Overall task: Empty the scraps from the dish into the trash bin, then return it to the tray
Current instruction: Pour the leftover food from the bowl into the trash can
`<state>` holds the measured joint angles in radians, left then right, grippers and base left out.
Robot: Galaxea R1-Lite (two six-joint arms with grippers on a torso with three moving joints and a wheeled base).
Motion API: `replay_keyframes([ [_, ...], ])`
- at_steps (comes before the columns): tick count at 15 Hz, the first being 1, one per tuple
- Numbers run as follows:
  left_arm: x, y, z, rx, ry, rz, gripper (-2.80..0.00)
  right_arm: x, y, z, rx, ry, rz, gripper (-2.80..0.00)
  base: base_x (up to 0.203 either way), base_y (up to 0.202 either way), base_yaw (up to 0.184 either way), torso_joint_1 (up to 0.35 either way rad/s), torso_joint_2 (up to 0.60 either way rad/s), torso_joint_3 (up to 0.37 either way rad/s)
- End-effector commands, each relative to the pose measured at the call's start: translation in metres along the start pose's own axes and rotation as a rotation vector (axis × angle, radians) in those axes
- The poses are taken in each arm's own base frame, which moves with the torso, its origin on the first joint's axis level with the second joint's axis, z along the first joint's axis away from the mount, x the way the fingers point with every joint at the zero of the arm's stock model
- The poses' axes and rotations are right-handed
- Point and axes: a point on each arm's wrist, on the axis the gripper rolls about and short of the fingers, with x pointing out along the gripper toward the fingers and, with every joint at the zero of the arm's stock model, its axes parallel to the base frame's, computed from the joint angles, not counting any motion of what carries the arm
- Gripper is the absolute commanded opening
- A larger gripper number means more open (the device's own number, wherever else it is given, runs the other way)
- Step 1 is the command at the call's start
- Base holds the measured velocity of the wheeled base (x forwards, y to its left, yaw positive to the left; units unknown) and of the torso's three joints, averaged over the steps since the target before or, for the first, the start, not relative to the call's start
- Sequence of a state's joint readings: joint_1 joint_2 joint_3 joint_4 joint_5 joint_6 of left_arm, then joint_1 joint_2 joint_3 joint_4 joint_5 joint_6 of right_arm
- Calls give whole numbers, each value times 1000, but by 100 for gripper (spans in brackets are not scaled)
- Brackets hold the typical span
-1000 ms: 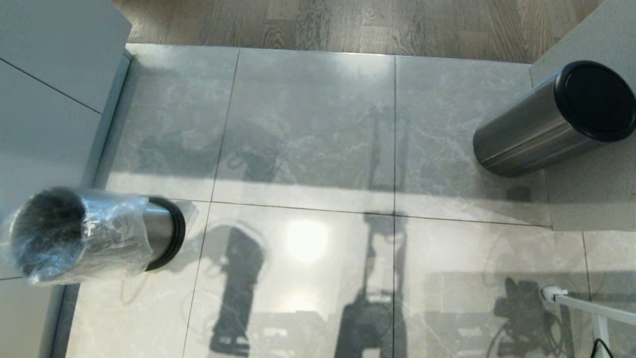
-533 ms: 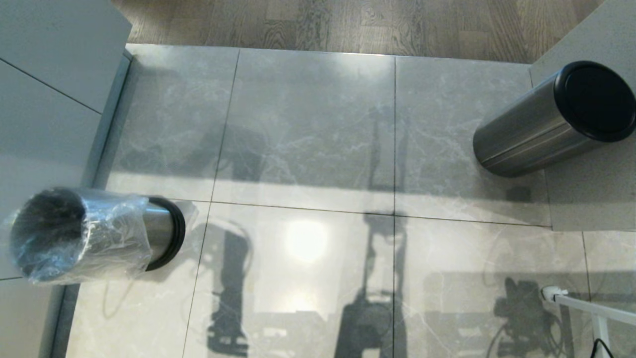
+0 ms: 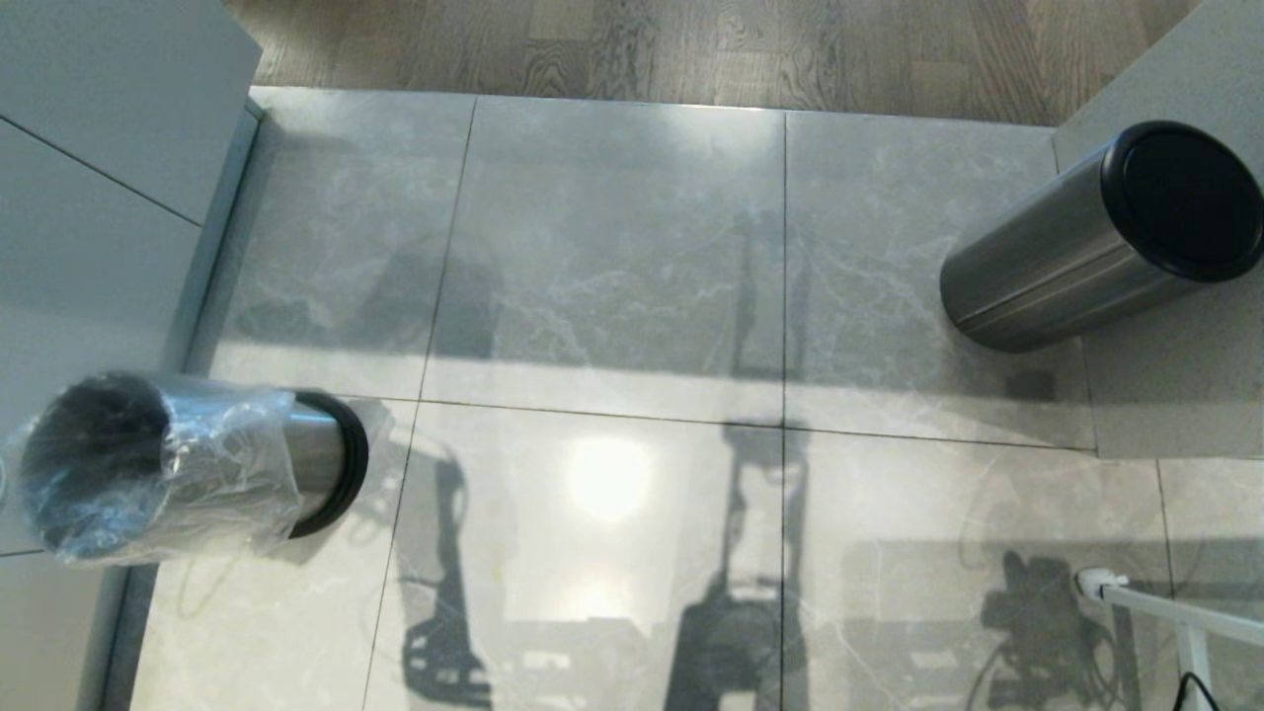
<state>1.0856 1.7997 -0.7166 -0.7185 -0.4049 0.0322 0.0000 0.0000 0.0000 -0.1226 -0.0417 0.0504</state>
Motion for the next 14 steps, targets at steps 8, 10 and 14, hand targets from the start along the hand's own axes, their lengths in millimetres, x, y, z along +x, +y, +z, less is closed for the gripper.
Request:
replay_keyframes([
  [8, 31, -26, -12, 266, 23, -74, -280, 0, 0, 0, 0, -2, 0, -280, 0, 0, 0, 0, 0, 0],
  [10, 36, -30, -4, 311, -5, -86, -280, 0, 0, 0, 0, 0, 0, -280, 0, 0, 0, 0, 0, 0],
  [14, 43, -46, 7, 385, -44, -99, -280, 0, 0, 0, 0, -2, 0, -280, 0, 0, 0, 0, 0, 0],
])
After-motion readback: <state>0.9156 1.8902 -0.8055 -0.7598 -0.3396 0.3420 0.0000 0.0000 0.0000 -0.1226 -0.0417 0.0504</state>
